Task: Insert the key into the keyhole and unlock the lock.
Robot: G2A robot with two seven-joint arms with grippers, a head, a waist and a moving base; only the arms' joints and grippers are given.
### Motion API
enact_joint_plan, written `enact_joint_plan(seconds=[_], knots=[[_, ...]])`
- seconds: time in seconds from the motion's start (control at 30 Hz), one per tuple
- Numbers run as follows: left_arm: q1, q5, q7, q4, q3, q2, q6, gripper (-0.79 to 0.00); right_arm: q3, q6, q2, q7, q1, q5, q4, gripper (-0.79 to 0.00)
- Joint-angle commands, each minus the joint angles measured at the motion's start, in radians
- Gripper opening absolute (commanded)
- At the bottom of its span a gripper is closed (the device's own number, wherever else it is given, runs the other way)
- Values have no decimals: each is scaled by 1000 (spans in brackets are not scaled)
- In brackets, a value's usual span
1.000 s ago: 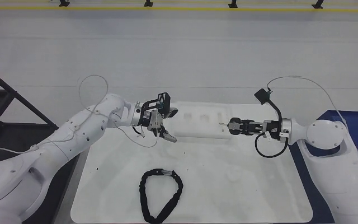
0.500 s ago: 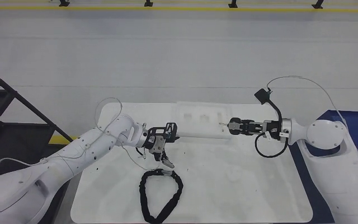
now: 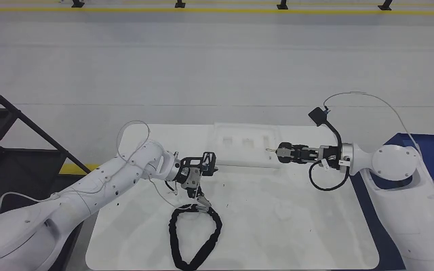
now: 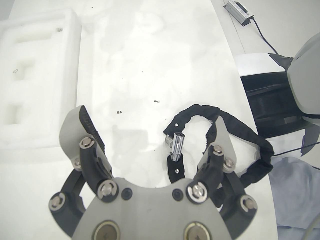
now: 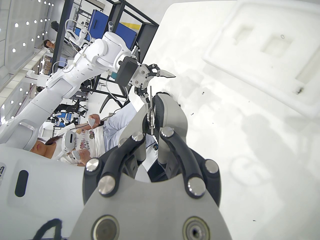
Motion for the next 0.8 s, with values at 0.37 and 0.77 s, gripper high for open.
enact_joint_plan(seconds=[0.37, 0.77], knots=[[80, 172, 143, -16, -38, 22, 41, 0, 0, 0, 0, 0, 0, 0, 0, -785], [227, 549, 534, 21, -99, 118, 141, 0, 0, 0, 0, 0, 0, 0, 0, -785]])
